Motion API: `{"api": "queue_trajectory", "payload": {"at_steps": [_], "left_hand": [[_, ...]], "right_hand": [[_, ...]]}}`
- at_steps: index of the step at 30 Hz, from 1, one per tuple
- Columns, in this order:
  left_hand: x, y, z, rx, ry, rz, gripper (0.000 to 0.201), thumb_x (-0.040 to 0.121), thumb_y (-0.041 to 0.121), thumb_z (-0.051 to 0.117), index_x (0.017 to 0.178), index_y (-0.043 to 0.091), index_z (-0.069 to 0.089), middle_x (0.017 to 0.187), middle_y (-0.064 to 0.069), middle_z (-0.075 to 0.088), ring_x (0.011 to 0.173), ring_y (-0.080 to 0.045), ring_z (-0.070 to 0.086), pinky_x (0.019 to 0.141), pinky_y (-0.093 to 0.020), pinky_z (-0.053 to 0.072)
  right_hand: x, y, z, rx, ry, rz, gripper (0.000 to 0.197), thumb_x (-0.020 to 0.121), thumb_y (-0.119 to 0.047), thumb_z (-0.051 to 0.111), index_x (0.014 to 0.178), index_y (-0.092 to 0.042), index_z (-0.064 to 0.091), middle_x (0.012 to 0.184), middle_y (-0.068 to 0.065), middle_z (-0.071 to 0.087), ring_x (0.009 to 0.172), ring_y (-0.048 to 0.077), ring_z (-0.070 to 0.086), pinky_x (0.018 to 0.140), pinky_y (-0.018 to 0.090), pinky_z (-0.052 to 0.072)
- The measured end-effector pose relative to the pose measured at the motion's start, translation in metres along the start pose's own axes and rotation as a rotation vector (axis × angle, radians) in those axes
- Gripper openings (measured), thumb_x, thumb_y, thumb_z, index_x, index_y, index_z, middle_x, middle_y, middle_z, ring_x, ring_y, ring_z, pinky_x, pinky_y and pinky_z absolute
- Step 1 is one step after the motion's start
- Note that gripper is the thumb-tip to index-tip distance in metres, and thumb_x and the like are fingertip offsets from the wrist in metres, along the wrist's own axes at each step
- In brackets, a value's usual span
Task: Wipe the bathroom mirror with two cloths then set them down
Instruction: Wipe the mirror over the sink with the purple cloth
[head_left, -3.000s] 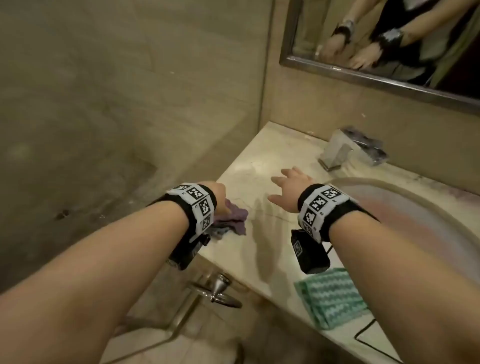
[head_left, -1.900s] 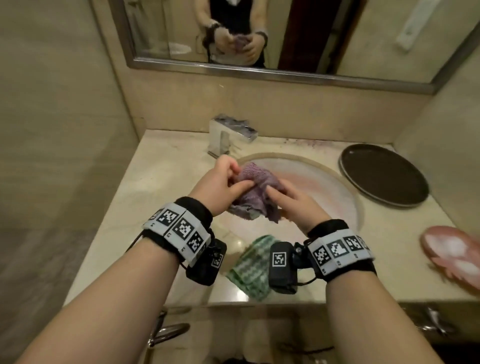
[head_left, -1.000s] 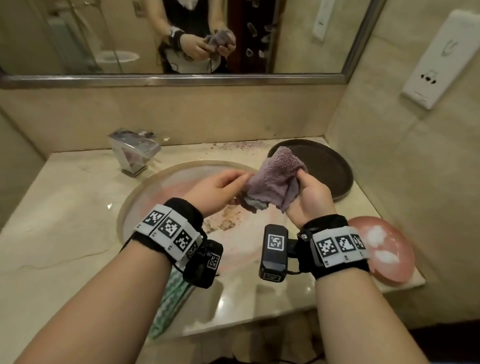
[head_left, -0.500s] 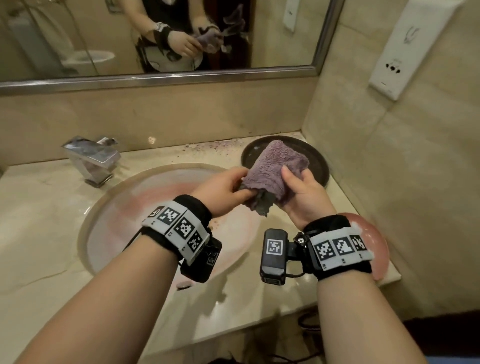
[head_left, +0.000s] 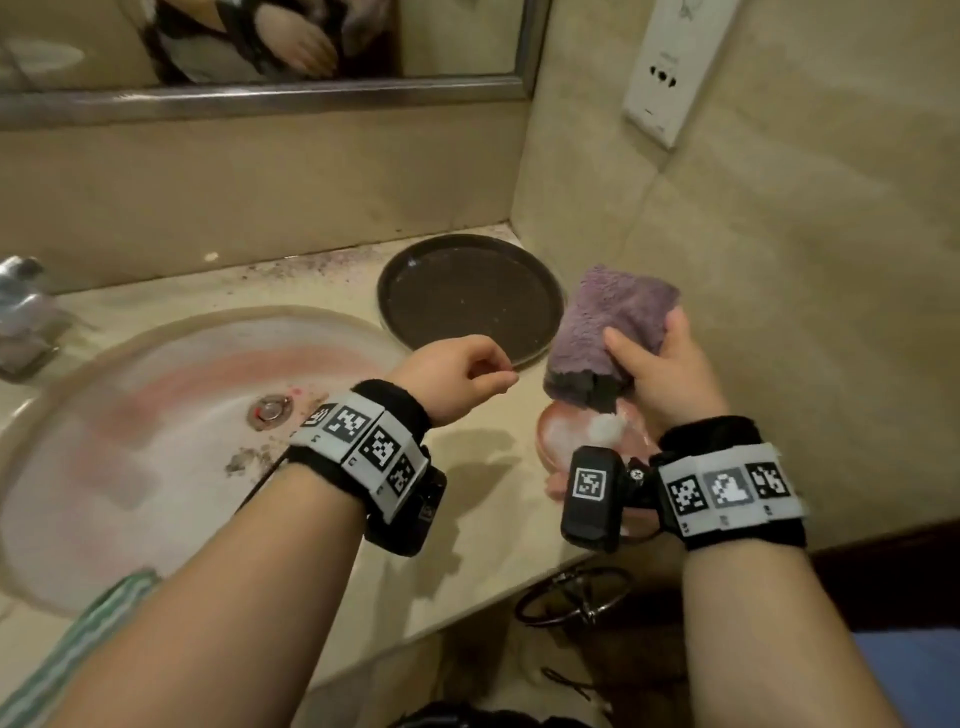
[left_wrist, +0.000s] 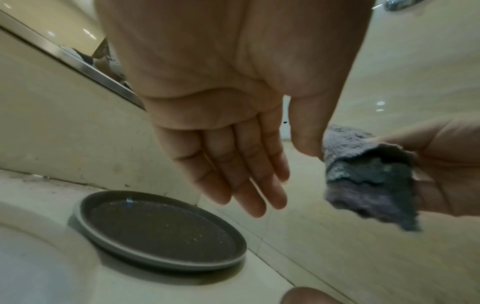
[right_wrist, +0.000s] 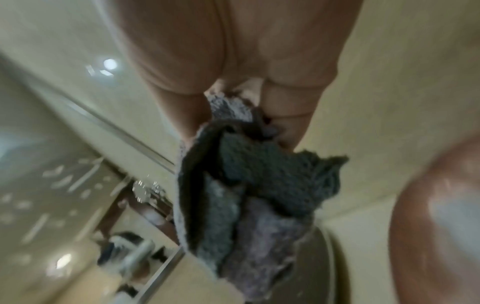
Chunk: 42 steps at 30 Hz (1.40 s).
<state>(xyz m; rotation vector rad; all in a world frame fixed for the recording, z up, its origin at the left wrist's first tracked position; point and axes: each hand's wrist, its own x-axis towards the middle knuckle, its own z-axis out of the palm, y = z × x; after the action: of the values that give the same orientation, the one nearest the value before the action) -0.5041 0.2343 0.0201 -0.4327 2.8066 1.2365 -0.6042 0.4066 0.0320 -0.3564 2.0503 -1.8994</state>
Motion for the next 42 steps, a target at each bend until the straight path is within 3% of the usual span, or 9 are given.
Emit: {"api": "queue_trajectory", "payload": {"at_steps": [4, 6, 9, 16, 20, 24, 31, 38, 42], "left_hand": [[0.012, 0.013, 0.017, 0.105, -0.057, -0.014, 0.024, 0.093, 0.036, 0.053, 0.108, 0.019, 0.061, 0.106, 0.002, 0.065, 0.101, -0.016, 0.059, 0.090, -0.028, 0.045], [0.018, 0.022, 0.022, 0.150, -0.071, -0.003, 0.026, 0.094, 0.036, 0.051, 0.111, 0.019, 0.061, 0.109, 0.003, 0.064, 0.103, -0.015, 0.057, 0.086, -0.025, 0.041], [0.026, 0.029, 0.028, 0.176, -0.082, -0.005, 0.027, 0.094, 0.036, 0.051, 0.113, 0.019, 0.060, 0.111, 0.002, 0.064, 0.102, -0.016, 0.058, 0.084, -0.025, 0.041], [0.033, 0.031, 0.037, 0.165, -0.092, -0.015, 0.026, 0.094, 0.034, 0.050, 0.111, 0.018, 0.061, 0.112, 0.002, 0.063, 0.103, -0.015, 0.057, 0.086, -0.025, 0.040], [0.033, 0.026, 0.036, 0.151, -0.094, -0.047, 0.025, 0.095, 0.034, 0.050, 0.111, 0.019, 0.061, 0.111, 0.003, 0.063, 0.103, -0.014, 0.056, 0.084, -0.023, 0.039], [0.033, 0.020, 0.035, 0.131, -0.088, -0.071, 0.026, 0.095, 0.034, 0.049, 0.112, 0.019, 0.060, 0.110, 0.004, 0.063, 0.102, -0.014, 0.056, 0.084, -0.023, 0.039], [0.033, 0.016, 0.033, 0.112, -0.073, -0.086, 0.025, 0.095, 0.034, 0.049, 0.111, 0.020, 0.061, 0.110, 0.005, 0.062, 0.101, -0.013, 0.056, 0.084, -0.024, 0.040], [0.035, 0.018, 0.031, 0.117, -0.062, -0.082, 0.025, 0.095, 0.034, 0.049, 0.112, 0.019, 0.061, 0.109, 0.005, 0.063, 0.101, -0.013, 0.056, 0.083, -0.023, 0.040], [0.036, 0.019, 0.024, 0.120, -0.039, -0.069, 0.025, 0.095, 0.034, 0.049, 0.111, 0.019, 0.061, 0.107, 0.005, 0.063, 0.094, -0.011, 0.055, 0.080, -0.022, 0.039]], "right_hand": [[0.002, 0.002, -0.036, -0.622, -0.044, -0.108, 0.036, 0.089, -0.008, 0.057, 0.123, -0.013, 0.044, 0.113, 0.001, 0.058, 0.107, 0.018, 0.055, 0.089, 0.027, 0.041], [0.005, 0.007, -0.046, -0.883, -0.096, -0.080, 0.040, 0.090, -0.009, 0.056, 0.127, -0.011, 0.043, 0.117, 0.009, 0.059, 0.109, 0.025, 0.055, 0.087, 0.028, 0.041], [0.010, 0.011, -0.055, -1.054, -0.144, -0.005, 0.042, 0.091, -0.011, 0.055, 0.130, -0.011, 0.041, 0.122, 0.016, 0.057, 0.111, 0.032, 0.054, 0.085, 0.031, 0.040], [0.022, 0.029, -0.044, -1.207, -0.325, 0.059, 0.040, 0.091, -0.009, 0.051, 0.129, -0.011, 0.038, 0.111, 0.017, 0.059, 0.100, 0.032, 0.057, 0.076, 0.030, 0.039], [0.027, 0.042, -0.041, -1.251, -0.344, 0.093, 0.034, 0.089, -0.007, 0.051, 0.121, -0.008, 0.041, 0.105, 0.020, 0.060, 0.093, 0.033, 0.058, 0.077, 0.034, 0.044], [0.030, 0.051, -0.037, -1.274, -0.358, 0.136, 0.025, 0.088, -0.003, 0.049, 0.111, -0.008, 0.042, 0.096, 0.017, 0.057, 0.087, 0.030, 0.056, 0.070, 0.030, 0.038], [0.030, 0.058, -0.036, -1.299, -0.390, 0.163, 0.032, 0.088, -0.001, 0.049, 0.119, -0.004, 0.042, 0.105, 0.019, 0.060, 0.093, 0.034, 0.058, 0.074, 0.033, 0.042], [0.031, 0.032, -0.045, -1.161, -0.277, 0.155, 0.042, 0.093, -0.011, 0.050, 0.133, -0.011, 0.037, 0.119, 0.017, 0.057, 0.106, 0.033, 0.055, 0.085, 0.034, 0.043], [0.026, 0.016, -0.047, -0.964, -0.193, 0.042, 0.028, 0.094, -0.015, 0.047, 0.121, -0.014, 0.050, 0.113, 0.011, 0.055, 0.093, 0.024, 0.054, 0.078, 0.028, 0.040]]}}
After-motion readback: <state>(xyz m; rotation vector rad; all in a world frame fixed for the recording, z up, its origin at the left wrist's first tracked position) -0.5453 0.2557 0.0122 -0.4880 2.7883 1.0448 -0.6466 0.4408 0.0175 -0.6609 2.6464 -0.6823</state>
